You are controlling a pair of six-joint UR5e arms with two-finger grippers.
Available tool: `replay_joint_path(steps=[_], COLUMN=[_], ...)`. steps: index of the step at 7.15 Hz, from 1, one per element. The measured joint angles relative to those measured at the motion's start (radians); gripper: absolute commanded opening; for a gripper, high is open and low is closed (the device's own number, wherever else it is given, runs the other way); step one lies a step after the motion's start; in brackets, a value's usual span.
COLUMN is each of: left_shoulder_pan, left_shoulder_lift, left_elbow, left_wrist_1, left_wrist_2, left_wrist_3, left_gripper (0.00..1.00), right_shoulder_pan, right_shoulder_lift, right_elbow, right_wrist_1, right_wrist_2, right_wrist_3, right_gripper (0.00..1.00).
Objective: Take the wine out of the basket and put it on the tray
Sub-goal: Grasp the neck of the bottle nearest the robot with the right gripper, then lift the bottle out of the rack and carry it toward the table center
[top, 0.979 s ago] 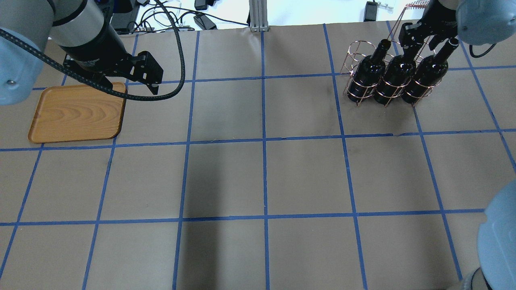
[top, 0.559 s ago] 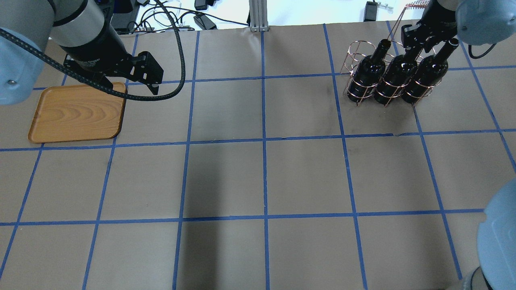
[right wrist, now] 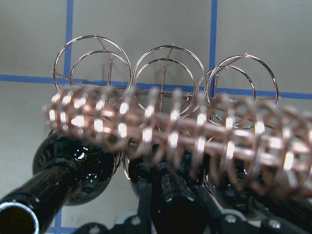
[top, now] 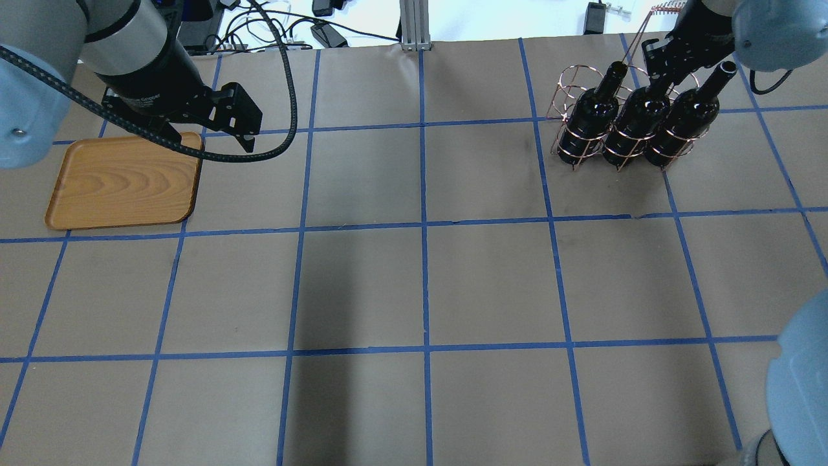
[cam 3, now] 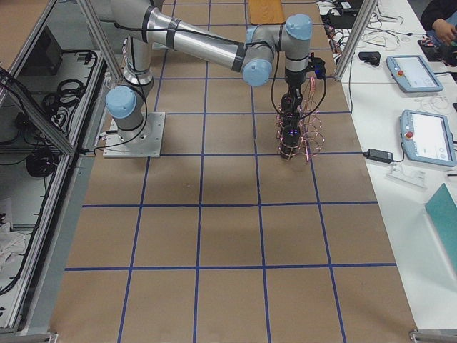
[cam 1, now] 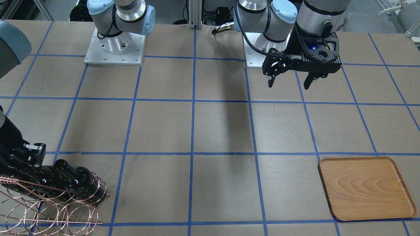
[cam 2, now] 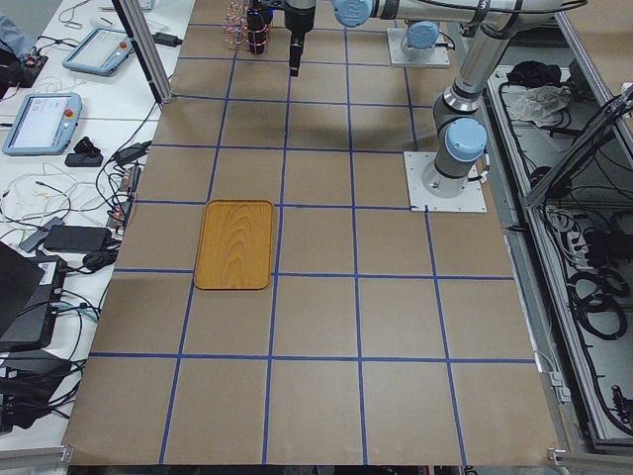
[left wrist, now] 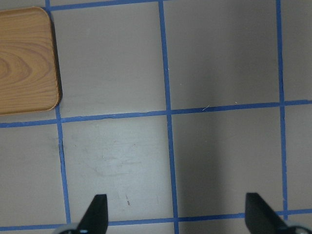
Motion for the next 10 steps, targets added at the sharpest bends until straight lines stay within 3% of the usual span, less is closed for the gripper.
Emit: replay_joint_path(steps=[4, 10], left_shoulder_pan=[0.000, 0.000], left_shoulder_lift=[0.000, 0.003], left_elbow=[0.000, 0.000], left_wrist_1=[0.000, 0.001], left_wrist_2=[0.000, 0.003], left_wrist_3=[0.002, 0.004], left_gripper=[1.00, 1.00], right_shoulder_pan=[0.003, 0.048], right_shoulder_lift=[-0.048, -0.314], right_elbow=[-0.092, -0.109], right_wrist_1=[0.150, 0.462], right_wrist_2=[0.001, 0.004], right_wrist_3=[-0.005, 0.018], right_gripper=[0.00, 0.00])
